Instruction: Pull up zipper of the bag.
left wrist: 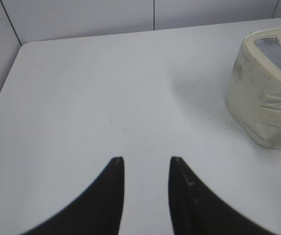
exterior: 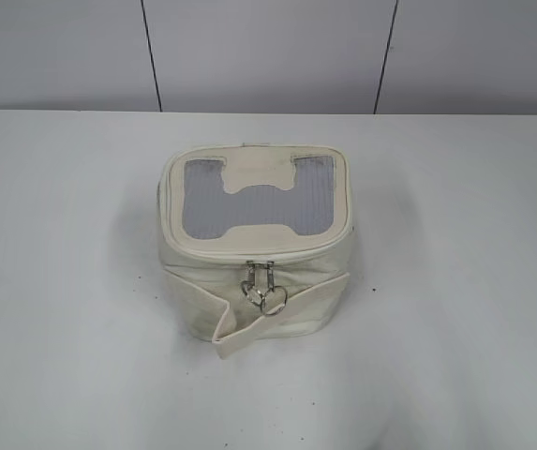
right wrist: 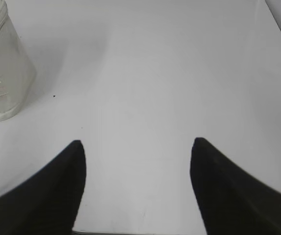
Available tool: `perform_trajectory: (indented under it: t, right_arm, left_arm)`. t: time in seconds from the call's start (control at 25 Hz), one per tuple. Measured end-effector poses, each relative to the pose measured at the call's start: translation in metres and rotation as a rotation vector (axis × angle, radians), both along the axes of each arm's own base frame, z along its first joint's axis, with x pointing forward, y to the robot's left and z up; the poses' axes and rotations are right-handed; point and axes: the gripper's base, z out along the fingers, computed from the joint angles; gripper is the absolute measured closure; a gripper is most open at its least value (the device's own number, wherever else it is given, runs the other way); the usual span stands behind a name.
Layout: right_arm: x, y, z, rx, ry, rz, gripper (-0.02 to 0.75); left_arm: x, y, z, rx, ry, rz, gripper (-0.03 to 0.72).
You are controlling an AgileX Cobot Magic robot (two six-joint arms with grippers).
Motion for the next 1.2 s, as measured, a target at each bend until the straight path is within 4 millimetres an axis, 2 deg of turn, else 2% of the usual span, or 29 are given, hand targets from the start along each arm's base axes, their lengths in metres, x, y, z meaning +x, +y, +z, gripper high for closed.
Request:
perform_trajectory:
  t: [1.2]
  right_arm:
    - [0.0000, 0.0000, 0.0000, 0.000, 0.000, 0.000, 0.216]
  left_arm:
    - [0.0000, 0.0000, 0.0000, 0.000, 0.000, 0.000, 0.446]
